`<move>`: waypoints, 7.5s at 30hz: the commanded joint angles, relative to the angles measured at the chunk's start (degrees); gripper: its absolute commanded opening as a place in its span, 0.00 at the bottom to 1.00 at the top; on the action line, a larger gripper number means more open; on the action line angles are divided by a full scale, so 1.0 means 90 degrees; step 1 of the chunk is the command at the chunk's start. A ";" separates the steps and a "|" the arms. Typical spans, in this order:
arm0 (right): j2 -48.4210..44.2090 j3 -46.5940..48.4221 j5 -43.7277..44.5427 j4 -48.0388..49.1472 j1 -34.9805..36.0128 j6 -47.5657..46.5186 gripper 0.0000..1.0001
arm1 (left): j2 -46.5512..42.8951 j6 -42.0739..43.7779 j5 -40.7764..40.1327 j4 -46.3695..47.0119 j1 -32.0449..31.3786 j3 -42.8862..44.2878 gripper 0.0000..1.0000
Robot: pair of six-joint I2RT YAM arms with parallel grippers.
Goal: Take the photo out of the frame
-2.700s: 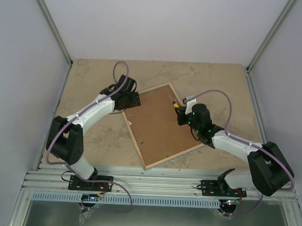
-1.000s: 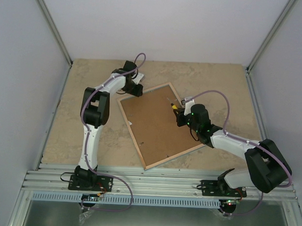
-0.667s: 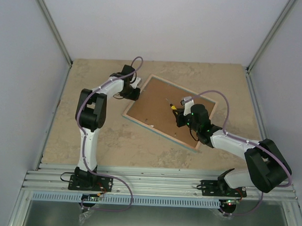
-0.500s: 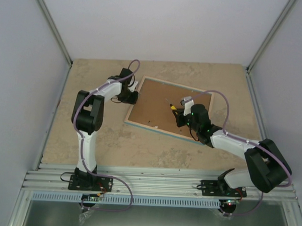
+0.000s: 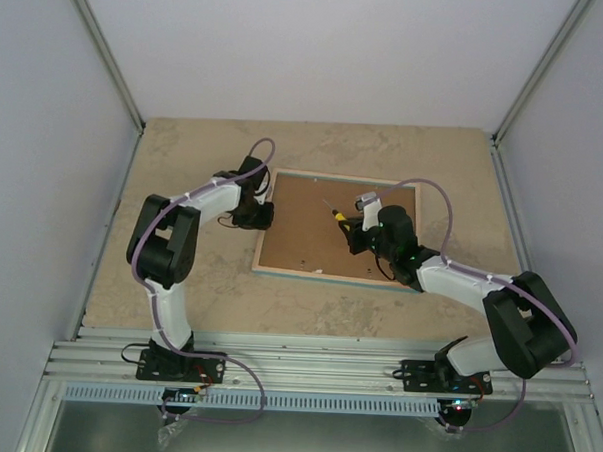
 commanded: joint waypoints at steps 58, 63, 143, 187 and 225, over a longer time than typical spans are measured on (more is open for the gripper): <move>0.2647 0.1748 -0.1438 0.0030 0.1033 -0.0557 0.01 | -0.0397 -0.0508 0.0292 -0.0277 -0.0347 -0.0773 0.09; 0.2794 0.1847 -0.1518 0.0002 0.1050 -0.0563 0.00 | -0.0414 -0.0507 0.0322 -0.0267 -0.0347 -0.0788 0.09; 0.3136 0.2568 -0.0442 -0.1055 0.0985 -0.0471 0.00 | -0.0488 -0.0586 0.0262 -0.0304 -0.0455 -0.0812 0.00; 0.2660 0.3054 -0.0665 -0.3222 0.1103 -0.0853 0.00 | -0.0411 -0.0599 0.0025 -0.0364 -0.0448 -0.0771 0.00; 0.1457 0.2124 0.0424 -0.2331 0.0908 -0.0216 0.00 | -0.0608 -0.1063 -0.0067 -0.0257 -0.0435 -0.0984 0.00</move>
